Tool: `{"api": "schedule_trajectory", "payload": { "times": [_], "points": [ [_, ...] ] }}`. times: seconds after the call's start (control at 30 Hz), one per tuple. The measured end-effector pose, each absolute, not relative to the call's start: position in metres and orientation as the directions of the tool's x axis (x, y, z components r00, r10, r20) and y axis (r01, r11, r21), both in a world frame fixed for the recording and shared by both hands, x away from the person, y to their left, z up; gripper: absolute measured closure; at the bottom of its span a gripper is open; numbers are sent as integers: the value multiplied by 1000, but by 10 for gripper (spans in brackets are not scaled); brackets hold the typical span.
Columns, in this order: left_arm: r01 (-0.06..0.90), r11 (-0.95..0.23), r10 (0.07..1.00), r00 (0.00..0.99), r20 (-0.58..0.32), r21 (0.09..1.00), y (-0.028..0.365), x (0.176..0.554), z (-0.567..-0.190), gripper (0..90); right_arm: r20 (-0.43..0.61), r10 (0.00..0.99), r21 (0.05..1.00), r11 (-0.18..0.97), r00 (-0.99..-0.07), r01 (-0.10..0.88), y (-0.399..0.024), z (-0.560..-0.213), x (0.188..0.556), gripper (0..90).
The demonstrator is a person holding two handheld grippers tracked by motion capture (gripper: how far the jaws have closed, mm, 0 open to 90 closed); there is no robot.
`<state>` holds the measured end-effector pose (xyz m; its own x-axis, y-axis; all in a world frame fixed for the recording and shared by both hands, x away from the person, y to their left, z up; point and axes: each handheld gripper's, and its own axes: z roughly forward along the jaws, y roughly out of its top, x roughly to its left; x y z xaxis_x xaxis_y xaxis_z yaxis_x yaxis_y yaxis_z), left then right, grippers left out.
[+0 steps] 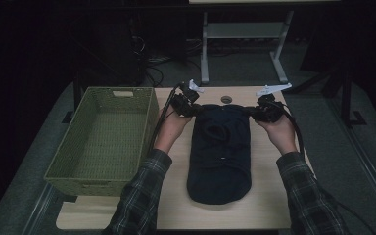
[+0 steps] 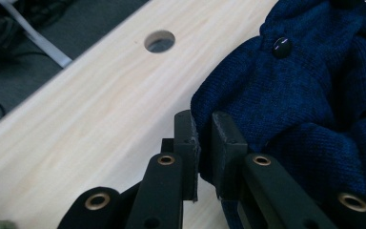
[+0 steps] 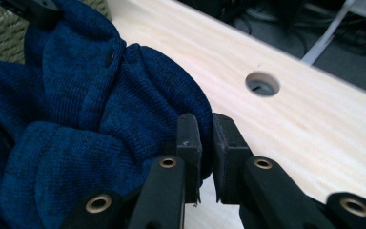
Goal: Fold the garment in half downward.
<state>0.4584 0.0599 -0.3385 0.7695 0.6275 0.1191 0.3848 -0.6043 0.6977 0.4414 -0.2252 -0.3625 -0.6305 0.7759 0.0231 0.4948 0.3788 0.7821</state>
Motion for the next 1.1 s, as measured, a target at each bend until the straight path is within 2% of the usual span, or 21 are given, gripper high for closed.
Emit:
{"api": "schedule_trajectory", "payload": {
  "times": [0.13, 0.47, 0.77, 1.1],
  "points": [
    [353, -593, 620, 774, 130, 724, 62, 449, -333, 817, 12, 766, 800, 378, -642, 466, -221, -357, 437, 817],
    [345, -491, 587, 810, 10, 800, 80, 430, -337, 799, 33, 730, 845, 344, -683, 409, -228, -354, 414, 781],
    [303, -529, 537, 843, 36, 793, 81, 402, -344, 794, 39, 697, 852, 351, -716, 388, -233, -365, 386, 781],
    [315, -559, 529, 848, 37, 767, 86, 384, -356, 783, 56, 672, 849, 358, -739, 389, -231, -376, 366, 775]
  ]
}}
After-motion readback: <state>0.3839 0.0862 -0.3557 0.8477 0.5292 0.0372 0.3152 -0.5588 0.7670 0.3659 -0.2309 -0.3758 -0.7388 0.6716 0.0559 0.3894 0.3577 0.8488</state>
